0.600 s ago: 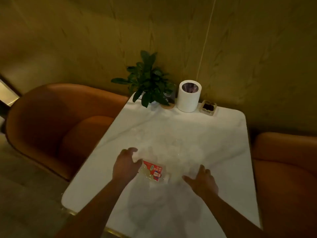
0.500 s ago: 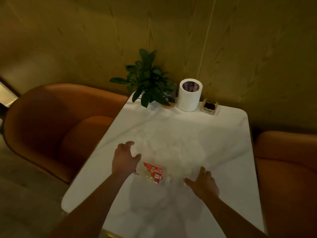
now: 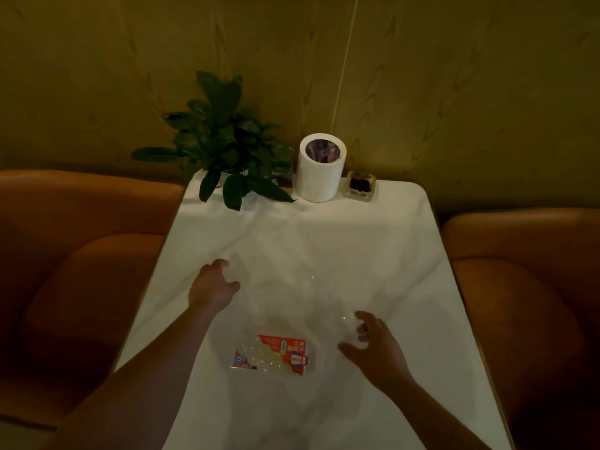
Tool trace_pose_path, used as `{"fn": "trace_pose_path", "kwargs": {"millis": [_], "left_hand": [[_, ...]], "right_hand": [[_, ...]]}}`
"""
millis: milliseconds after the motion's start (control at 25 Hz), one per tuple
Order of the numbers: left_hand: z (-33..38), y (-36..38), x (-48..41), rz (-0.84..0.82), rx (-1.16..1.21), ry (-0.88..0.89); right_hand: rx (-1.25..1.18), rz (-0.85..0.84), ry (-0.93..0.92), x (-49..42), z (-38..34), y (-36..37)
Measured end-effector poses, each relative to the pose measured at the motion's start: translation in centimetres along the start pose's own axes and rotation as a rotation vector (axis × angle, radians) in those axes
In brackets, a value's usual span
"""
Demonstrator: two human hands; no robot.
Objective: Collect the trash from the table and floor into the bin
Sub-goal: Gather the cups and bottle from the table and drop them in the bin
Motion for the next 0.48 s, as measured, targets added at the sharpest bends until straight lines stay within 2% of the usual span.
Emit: {"fn": "trace_pose_path", "kwargs": {"millis": [80,120,200,240,360,480], "left_hand": [[-0.7,-0.8,1.2,0.076,0.274,-0.013],[-1.1,-1.2,2.2,0.062,0.543,-0.054],[-1.1,-1.7,5.3,-0.123,1.128,-0.094],[-1.0,-1.9,6.9,-0.238,1.310,-0.090],[0.0,-2.5,11.2,-0.445,1.537,-0.015],[1.3,-3.3,13.6,-0.516,1.628,0.055]], "right_hand": [[-0.079,-0.015,-0.020,0.5,-2.1,0.3],[-0.164,-0.033,-0.008,0.7,-3.2,0.6],[-0.484,-0.066,0.042,1.1,-5.5,1.0],[-0.664,-0.073,0.055,1.2,-6.7,1.1],[-0.980,-0.033,0.014,1.4,-10.7,1.2],[-1.081,-0.050,-0.031,2.2,-13.6,2.0]]}}
Point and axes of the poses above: each hand's wrist, its own x-axis away from the middle knuckle, its own y-axis out of the palm, z = x × y, the point moved 3 cm from there along -x, towards the middle knuckle, and after that the axes turned 14 degrees about -x, right-handed, at the moved point
